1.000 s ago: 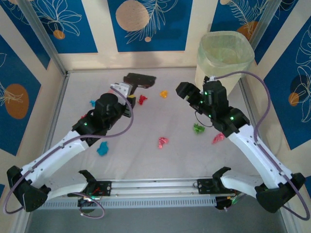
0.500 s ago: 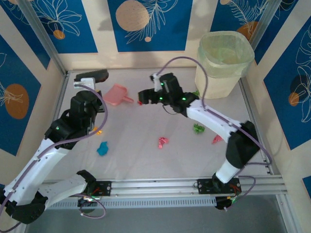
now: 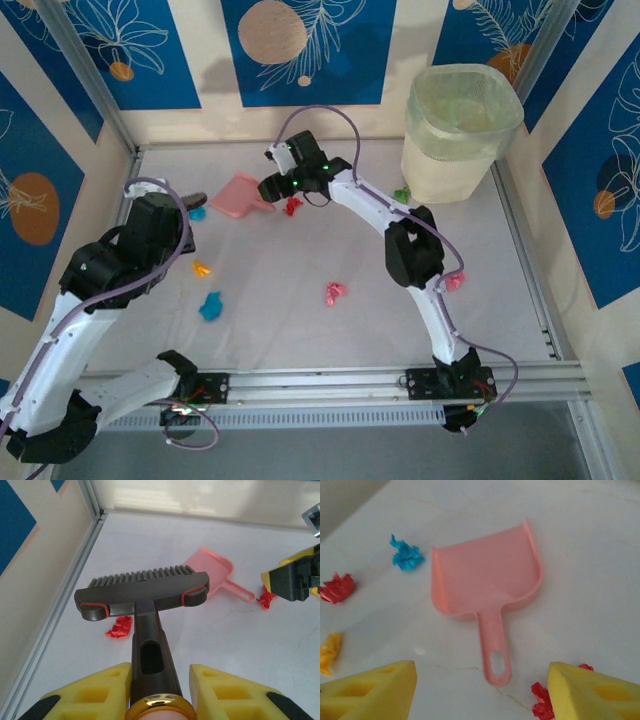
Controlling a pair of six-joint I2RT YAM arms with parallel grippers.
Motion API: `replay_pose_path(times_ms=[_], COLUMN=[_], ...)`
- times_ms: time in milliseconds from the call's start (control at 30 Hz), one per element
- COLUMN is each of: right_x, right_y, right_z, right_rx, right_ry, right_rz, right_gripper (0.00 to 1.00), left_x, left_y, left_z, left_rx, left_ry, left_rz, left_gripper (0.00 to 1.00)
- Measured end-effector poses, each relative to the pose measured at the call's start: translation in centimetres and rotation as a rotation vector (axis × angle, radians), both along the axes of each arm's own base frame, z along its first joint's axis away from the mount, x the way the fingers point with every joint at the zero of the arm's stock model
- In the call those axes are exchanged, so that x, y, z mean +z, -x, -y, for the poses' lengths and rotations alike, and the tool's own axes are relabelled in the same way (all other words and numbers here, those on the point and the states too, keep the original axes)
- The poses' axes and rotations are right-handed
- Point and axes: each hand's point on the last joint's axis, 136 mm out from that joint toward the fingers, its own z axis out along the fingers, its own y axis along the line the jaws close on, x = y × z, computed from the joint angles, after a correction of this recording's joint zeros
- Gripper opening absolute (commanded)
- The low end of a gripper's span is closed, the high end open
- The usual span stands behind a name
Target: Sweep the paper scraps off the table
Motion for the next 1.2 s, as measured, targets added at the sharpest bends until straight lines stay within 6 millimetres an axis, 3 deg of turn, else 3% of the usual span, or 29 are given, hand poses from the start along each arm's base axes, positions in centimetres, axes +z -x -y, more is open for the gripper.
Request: replay_pose_path(times_ms=[267,433,733,933,1200], right_x=[-3.3,-4.4,-8.3,-9.1,-9.5], right_y=[0.2,0.7,1.6,1.4,1.3], right_z=[-0.8,-1.3,-2.4,-3.5,-3.2], right_rx=[0.068,0.095,0.141,0.145,0.127], right_ry=[0.070,0.087,0.148,0.183,0.228], right_rz=[-0.032,-0.043,-0.057,-0.022,-0.001], right_gripper=[0.70,0.70,0.70,0.69,0.62], left_x=[0.9,0.8,0.6,0.4,0.4], left_y=[0.9,0.5,-0.1,-0.1,-0.1], left_z=[-0.5,-0.2,0.2,0.5,0.5], left_rx=[0.005,0.007,-0.003,-0.015,-0.025], left_ry=[0.007,-0.001,-0.016,-0.007,-0.019], left_rz=[-0.019,-0.030,-0.049,-0.057,-0.059], left_gripper=[0.00,0.00,0.00,0.00,0.00])
